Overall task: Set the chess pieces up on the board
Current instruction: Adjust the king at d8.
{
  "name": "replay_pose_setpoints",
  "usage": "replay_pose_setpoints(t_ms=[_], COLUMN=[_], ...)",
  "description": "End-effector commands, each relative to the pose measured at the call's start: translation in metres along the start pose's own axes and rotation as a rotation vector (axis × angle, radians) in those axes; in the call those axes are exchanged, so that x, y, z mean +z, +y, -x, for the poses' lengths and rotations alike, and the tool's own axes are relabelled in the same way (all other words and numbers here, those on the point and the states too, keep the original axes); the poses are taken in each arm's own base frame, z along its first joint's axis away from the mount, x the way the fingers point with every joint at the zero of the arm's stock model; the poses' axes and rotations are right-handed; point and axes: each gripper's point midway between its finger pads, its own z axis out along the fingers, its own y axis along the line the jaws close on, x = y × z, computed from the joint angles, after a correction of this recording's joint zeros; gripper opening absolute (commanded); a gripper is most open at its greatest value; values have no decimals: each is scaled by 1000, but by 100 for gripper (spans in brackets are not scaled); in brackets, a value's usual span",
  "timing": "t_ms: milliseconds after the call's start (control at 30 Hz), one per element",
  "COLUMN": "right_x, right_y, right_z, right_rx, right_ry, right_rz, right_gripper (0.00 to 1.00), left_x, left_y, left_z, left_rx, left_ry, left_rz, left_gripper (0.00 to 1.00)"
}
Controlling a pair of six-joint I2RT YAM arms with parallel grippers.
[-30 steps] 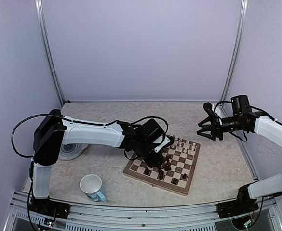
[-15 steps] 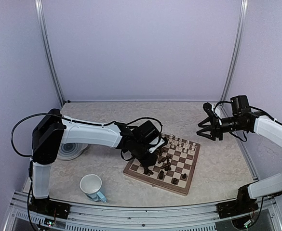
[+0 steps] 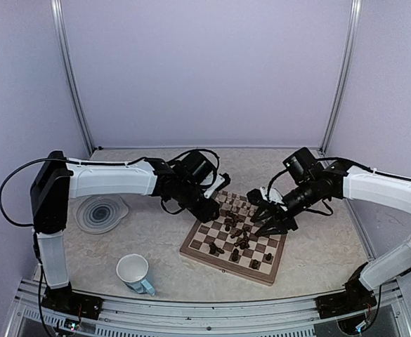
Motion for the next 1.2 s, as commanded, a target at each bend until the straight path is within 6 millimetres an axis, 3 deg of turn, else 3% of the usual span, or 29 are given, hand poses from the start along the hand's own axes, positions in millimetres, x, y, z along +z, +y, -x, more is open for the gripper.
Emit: replay_pose_setpoints(t_ms=[0,167,400,667,900,1167], right_x=[24,53,79,100,107,111], right_y=[18,23,24,28,33,41], right_z=[-15,-27,-29,-28,-29,-33], right_rx=[-77,-113,-142,-172,-191,-201], right_ry=[170,288,357,390,402,417], right_rz=[57,105,144,185,211,224], right_gripper=[48,52,52,45,30,26], left_x=[-56,-87,-110,-114,-113,-109], left_y=[40,88,129,125,124,123], left_z=[36,51,42,44,42,41], left_rx=[-97,-185,-276,-276,-273,-272], left_ry=[-147,-284,-374,-373,-365,-352], left_rz=[8,80,102,82,82,77], left_gripper=[48,49,51,52,53,53])
